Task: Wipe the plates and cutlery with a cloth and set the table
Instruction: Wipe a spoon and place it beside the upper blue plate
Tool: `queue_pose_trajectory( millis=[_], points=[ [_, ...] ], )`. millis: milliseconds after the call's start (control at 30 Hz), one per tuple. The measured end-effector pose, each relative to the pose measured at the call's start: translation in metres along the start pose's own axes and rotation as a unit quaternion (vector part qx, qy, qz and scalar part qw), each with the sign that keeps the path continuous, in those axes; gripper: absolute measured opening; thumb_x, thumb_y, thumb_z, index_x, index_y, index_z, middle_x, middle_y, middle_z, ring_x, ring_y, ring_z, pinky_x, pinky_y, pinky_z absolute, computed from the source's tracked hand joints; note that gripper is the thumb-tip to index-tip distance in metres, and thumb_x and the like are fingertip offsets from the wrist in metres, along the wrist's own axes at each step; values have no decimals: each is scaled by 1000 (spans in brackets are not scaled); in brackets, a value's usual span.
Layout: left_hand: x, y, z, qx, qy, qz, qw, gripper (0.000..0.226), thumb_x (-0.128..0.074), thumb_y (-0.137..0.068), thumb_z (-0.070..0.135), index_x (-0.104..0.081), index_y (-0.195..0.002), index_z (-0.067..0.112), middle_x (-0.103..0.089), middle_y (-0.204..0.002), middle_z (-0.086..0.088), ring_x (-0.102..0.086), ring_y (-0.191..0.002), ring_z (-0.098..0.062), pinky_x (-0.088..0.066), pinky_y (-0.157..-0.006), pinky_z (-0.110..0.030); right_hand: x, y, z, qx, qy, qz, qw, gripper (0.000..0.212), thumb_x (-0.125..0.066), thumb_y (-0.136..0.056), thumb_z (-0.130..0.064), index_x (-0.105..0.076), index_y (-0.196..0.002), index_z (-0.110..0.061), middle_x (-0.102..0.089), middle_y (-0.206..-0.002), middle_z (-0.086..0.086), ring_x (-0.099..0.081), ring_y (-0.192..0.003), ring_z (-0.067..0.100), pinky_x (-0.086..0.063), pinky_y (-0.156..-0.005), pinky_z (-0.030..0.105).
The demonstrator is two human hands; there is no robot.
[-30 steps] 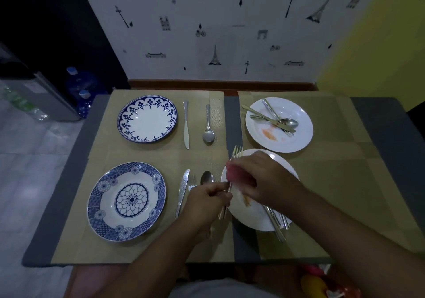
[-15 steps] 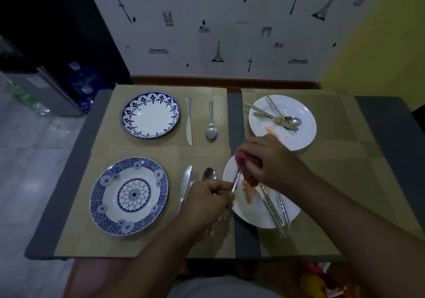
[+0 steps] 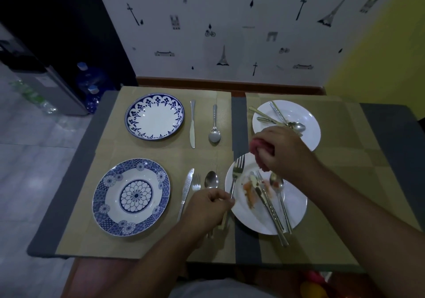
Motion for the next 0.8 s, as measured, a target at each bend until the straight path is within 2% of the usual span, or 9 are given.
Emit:
queue_pose_trajectory(
  millis=[67,133,267,367,433,533,633,700,800],
  points=[
    [6,-6,1,-17,-37,28,999,12,-69,-90,27,-75,-83,20,-65,-65,3,-55,-54,-6,-49,-62,-26,6,4,4,-22,-10,16,1000,22,-52,-84,-24,-69,-96,-29,-64,-93,-13,-57,-94,15,-49,-88,42],
    [12,-11,3,-31,-67,44,996,15,-66,-88,36,-74,-86,23,-69,-64,2,-60,-56,-9,-54,-67,-32,10,8,6,-27,-11,34,999,21,-59,-84,-14,-70,-95,-28,-66,-94,-12,-57,-96,14,-49,-89,41],
    [19,-21,13,-27,-37,56,997,20,-55,-95,24,-72,-91,14,-77,-77,2,-65,-65,-17,-55,-70,-35,21,11,1,-19,-40,55,998,22,-62,-81,-4,-71,-86,-24,-68,-84,-10,-59,-87,9,-49,-83,34],
    [18,-30,25,-16,9,71,997,25,-52,-94,22,-72,-91,6,-78,-81,-2,-60,-57,-12,-47,-54,-24,20,13,-1,-22,-66,58,996,21,-64,-84,-6,-72,-93,-22,-68,-88,-10,-59,-89,7,-49,-82,27],
    [19,-39,31,-34,0,85,996,19,-58,-94,19,-72,-90,6,-78,-80,-3,-61,-62,-11,-49,-59,-26,15,13,-4,-21,-81,44,996,20,-65,-86,-9,-72,-100,-22,-68,-92,-10,-59,-92,5,-47,-82,21],
    [23,-59,44,-55,8,95,994,9,-61,-93,3,-68,-97,6,-76,-83,-10,-67,-69,-19,-56,-62,-34,1,13,-8,-1,-91,15,996,21,-65,-85,-11,-71,-100,-26,-66,-93,-13,-58,-93,7,-50,-83,29],
    [35,-82,62,-73,-19,128,989,16,-62,-94,4,-56,-106,12,-75,-89,-7,-70,-73,-15,-53,-52,-22,-14,10,-10,4,-92,-13,996,21,-65,-85,-14,-70,-97,-30,-65,-94,-15,-55,-95,11,-49,-84,35],
    [44,-100,72,-78,-14,146,986,19,-64,-94,7,-53,-107,15,-74,-94,-8,-70,-77,-15,-57,-58,-26,-23,4,-12,13,-91,-18,996,21,-66,-84,-14,-71,-97,-29,-64,-94,-15,-54,-93,9,-47,-85,33],
    [62,-131,82,-76,-32,185,979,9,-70,-91,13,-64,-93,18,-72,-95,-10,-71,-85,-25,-62,-78,-46,-37,-9,-11,6,-98,-27,995,21,-64,-84,-16,-70,-96,-31,-63,-93,-16,-54,-91,4,-47,-83,30]
  ],
)
Point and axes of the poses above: each hand's wrist, its own y-axis away from the middle knuckle, its own x-axis out of the back of the hand, z = x × y, the point moved 3 cm from there along -y, towards the middle knuckle
